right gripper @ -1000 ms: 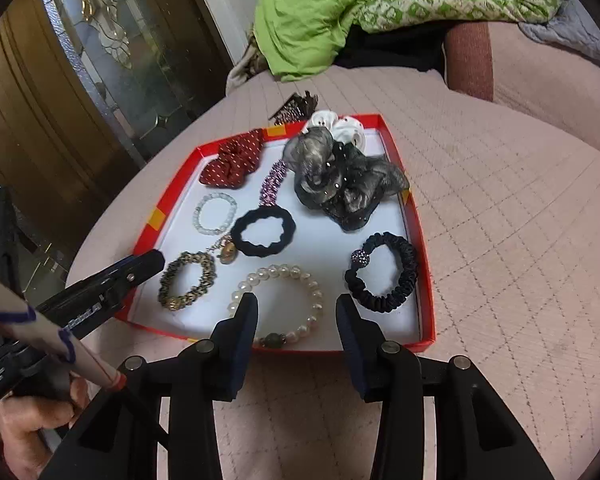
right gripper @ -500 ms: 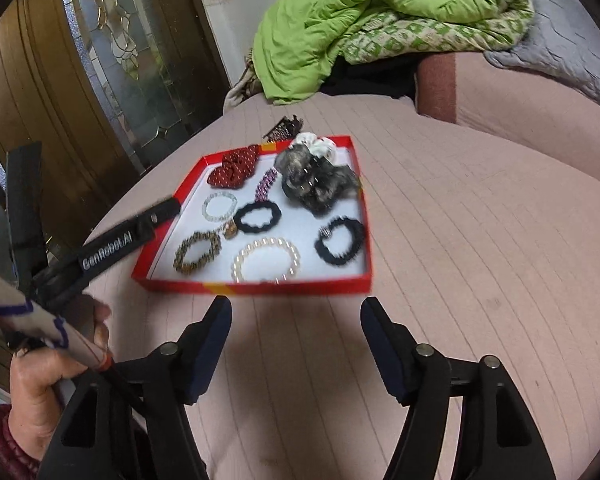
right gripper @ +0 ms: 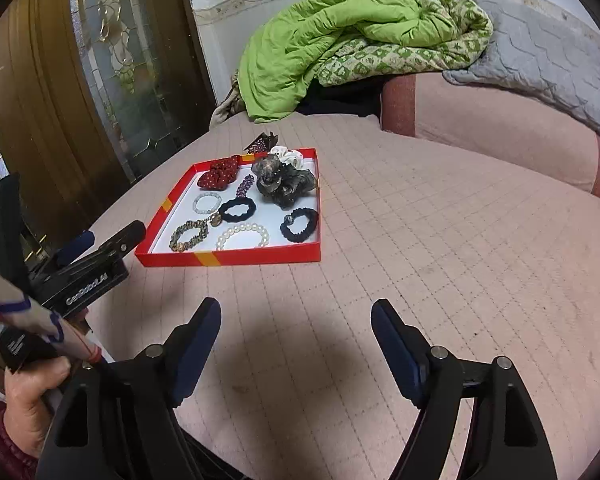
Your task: Organize jewelry
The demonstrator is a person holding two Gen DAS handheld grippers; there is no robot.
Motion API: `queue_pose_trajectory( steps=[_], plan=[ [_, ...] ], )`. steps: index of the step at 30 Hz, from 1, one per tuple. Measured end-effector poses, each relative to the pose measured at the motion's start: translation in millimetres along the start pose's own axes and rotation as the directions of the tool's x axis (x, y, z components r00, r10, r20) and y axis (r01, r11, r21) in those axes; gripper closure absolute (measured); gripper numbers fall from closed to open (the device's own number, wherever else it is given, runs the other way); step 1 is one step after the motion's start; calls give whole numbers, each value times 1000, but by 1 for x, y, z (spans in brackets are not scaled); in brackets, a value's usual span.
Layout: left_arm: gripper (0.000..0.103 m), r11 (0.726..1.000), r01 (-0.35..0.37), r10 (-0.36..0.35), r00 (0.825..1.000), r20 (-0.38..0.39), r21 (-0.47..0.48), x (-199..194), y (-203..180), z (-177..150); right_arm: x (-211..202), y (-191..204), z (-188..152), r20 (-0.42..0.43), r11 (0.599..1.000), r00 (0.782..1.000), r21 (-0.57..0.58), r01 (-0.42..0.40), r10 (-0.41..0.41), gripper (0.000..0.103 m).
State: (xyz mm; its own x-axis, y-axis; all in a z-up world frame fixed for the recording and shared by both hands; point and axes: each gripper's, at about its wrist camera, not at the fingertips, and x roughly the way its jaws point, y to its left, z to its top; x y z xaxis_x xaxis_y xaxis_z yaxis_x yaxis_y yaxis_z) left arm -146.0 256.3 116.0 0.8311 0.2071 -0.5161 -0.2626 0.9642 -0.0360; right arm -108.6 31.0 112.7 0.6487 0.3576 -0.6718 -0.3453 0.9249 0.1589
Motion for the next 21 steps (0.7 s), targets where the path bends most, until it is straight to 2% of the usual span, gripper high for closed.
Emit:
queue_pose_trajectory(
  steps=[2,6,8,10,13,15,17,21],
  plan=[
    [1,1000,-14,14,1000,12,16,-11,-1,-3,-6,5,-5,13,1000,1000,-5,10,-10,18],
    [0,1000,-9,8,999,52,27,-35,1,-8,-15,18,-13,33,999,999,-34,18,-17,16],
    [0,999,-29,28,999,38,18,-40,3,-10,-19,25,-17,41,998,999,-55,14,-12,15],
    [0,996,-90,90,996,4,8,-40,6,-13,-22,31,-20,49,997,999,-75,15,-11,15],
    [0,993,-111,109,993,-43,-32,-39,15,-15,-23,34,-21,58,996,998,-87,18,-13,12],
    [0,993,-102,100,994,-33,-54,-42,21,-17,-22,34,-21,58,996,998,-85,25,-20,12],
    [0,988,-140,138,990,-28,-60,-44,23,-18,-18,35,-20,53,997,998,-77,20,-16,12],
    [0,988,-144,143,989,-28,-61,-44,24,-18,-10,40,-22,37,996,999,-86,20,-17,12]
  ],
)
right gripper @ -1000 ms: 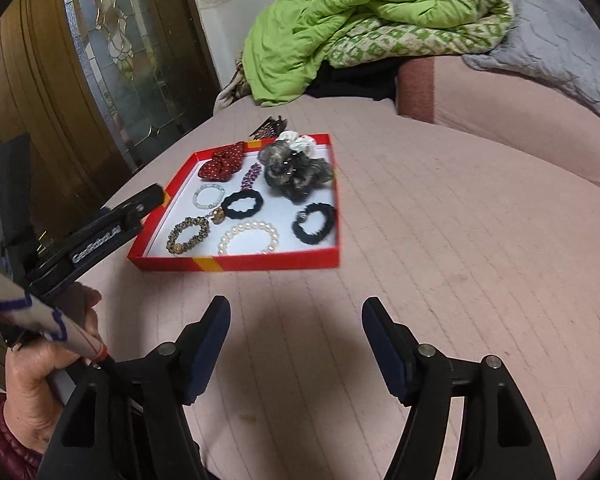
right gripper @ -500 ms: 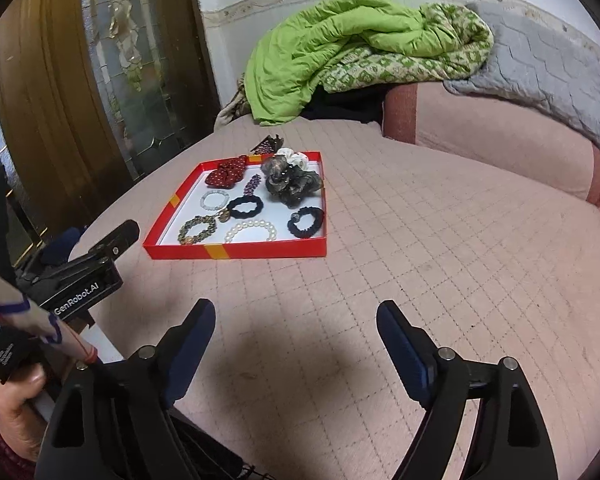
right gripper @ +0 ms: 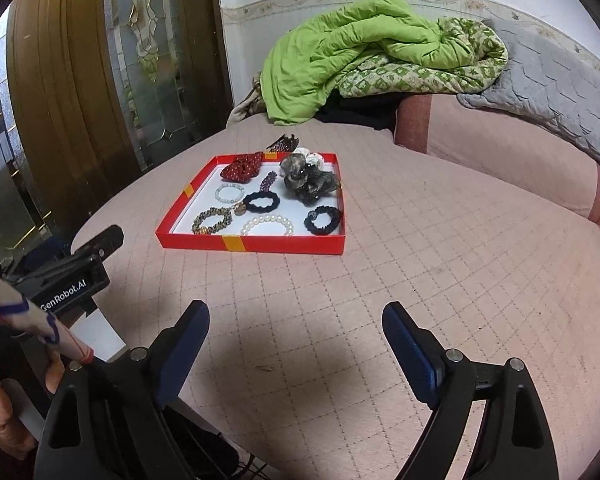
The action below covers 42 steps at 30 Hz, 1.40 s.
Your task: Organize jewelry
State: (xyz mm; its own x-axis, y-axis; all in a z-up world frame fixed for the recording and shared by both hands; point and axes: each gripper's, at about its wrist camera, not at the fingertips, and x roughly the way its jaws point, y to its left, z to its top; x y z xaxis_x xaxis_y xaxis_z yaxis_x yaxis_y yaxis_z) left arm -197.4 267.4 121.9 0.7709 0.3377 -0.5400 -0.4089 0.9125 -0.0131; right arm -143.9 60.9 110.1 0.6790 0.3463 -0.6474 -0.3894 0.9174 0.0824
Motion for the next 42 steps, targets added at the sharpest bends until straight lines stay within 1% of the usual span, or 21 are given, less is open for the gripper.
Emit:
queue_pose_trajectory(
  steps=[9,14,42],
  plan=[
    [0,1000,-27,28,999,26,-11,0,3,2,10,3,0,-12,1000,1000,-6,16,-16,11],
    [0,1000,-29,29,999,26,-12,-1,3,2,12,-3,0,-20,1000,1000,8,20,-20,11],
    [0,1000,-29,29,999,15,-1,4,2,1,17,-3,-3,-41,1000,999,11,14,-14,11]
  ],
)
